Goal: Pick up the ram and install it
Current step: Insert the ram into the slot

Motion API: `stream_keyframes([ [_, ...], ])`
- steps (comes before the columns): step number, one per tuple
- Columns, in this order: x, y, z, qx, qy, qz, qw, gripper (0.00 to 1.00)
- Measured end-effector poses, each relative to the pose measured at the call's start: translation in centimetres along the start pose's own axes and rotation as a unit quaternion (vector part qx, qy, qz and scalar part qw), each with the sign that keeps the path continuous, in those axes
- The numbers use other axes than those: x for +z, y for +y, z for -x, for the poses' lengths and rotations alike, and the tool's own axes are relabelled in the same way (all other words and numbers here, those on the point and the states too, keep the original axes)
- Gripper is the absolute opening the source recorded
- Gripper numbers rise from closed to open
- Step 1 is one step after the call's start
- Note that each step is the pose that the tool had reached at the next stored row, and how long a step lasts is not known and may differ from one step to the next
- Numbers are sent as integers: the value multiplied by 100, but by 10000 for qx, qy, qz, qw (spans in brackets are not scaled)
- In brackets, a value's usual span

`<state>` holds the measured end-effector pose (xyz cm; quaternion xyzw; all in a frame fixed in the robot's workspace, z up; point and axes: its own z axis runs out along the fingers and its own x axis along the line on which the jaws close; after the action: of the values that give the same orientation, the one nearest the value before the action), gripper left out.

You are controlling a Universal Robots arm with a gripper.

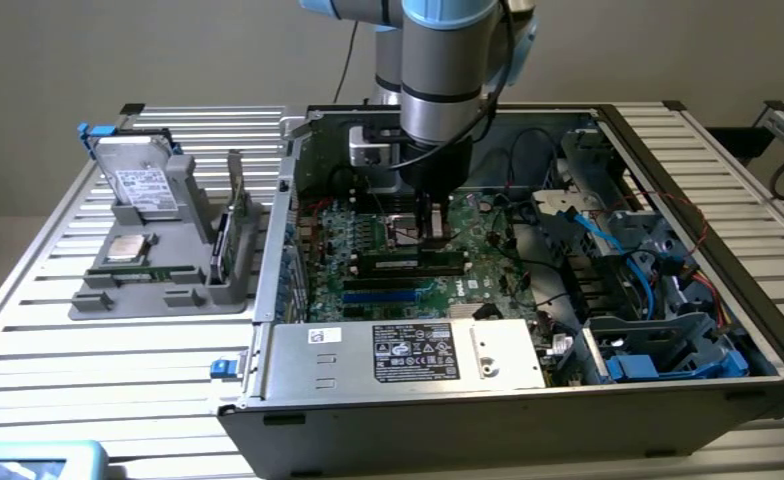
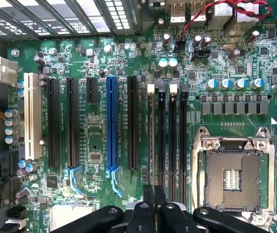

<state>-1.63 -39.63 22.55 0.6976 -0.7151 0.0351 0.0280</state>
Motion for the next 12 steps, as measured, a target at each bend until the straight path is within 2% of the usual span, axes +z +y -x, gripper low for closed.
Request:
stream_keyframes([
  [5, 1, 0, 1, 0, -1, -1, 10000, 14],
  [6, -5, -3, 0, 0, -1, 0, 10000, 20],
  [7, -19, -14, -1, 1, -1, 2, 10000, 20],
  [10, -91, -78, -6, -2, 0, 21, 10000, 20],
  [12, -140, -117, -9, -4, 1, 46, 10000, 20],
])
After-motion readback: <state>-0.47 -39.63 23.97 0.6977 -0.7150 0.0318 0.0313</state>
